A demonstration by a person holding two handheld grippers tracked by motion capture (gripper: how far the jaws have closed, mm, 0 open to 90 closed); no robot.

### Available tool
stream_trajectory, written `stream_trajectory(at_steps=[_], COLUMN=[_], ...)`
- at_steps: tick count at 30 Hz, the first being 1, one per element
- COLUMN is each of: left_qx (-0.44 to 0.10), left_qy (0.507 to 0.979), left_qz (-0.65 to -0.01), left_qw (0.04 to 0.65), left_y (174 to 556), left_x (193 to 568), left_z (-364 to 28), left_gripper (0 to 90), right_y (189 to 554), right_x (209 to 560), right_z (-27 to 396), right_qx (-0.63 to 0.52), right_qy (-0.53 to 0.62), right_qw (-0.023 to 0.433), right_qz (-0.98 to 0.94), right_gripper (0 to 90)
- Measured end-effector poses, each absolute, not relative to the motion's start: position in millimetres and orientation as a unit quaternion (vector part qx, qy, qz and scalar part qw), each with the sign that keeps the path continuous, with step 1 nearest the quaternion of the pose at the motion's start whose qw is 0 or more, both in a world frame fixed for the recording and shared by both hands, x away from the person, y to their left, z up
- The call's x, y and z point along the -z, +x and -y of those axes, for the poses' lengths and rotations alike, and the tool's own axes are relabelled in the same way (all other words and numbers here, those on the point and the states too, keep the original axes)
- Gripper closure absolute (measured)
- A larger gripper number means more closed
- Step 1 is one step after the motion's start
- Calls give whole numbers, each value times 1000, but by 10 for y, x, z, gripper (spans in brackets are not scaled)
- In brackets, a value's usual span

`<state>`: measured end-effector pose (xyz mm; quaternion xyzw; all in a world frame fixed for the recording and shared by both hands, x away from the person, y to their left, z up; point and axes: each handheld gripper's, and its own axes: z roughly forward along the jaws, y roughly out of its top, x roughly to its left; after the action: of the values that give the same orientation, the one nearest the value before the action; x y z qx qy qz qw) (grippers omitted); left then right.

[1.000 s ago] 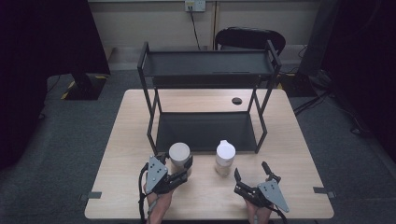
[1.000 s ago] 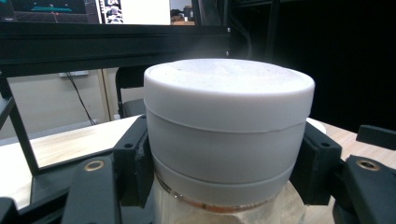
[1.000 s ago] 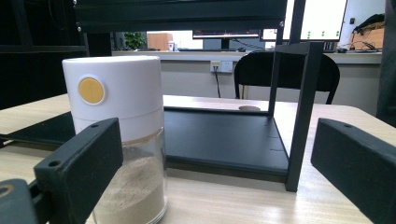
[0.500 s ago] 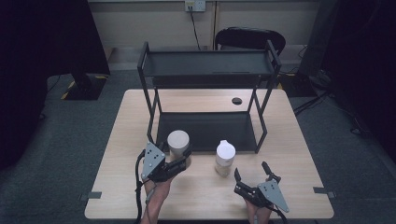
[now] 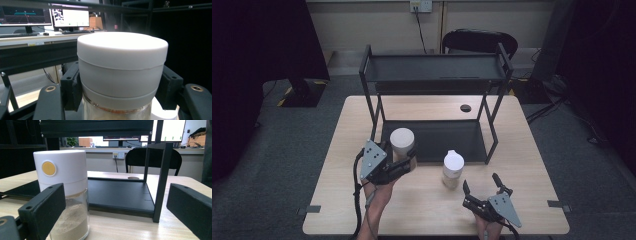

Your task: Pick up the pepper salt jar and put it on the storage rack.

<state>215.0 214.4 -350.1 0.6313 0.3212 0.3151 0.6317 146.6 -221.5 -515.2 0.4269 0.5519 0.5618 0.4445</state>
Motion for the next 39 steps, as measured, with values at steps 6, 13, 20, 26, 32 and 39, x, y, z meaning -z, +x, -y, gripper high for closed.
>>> stream_trajectory(at_steps=[6,13,20,26,32,39], left_qx=[-313,-311,-317,-320,-324,-326], left_qy=[629,629,627,624,626,618], left_qz=[-324,-326,-322,-324,-319,-326], left_qw=[634,634,634,636,634,637], left_y=[2184,2241,2333,2376,2415,2463], left_x=[3399,3276,3114,3016,2929,2805], left_z=[-2153,-2154,-2142,-2098,-2054,-2013], left_gripper=[348,348,348,348,348,348], right_y=[1466,1466,1466,1465,1465,1465], right_x=[5152,5152,5152,5151,5151,5151], right_z=[2214,2212,2211,2209,2208,2209], right_qx=[-562,-561,-561,-561,-561,-561], right_qy=[427,427,428,428,428,428], right_qw=[445,445,445,445,446,445], right_qz=[-552,-552,-551,-551,-551,-551], right_gripper=[12,13,12,13,13,12])
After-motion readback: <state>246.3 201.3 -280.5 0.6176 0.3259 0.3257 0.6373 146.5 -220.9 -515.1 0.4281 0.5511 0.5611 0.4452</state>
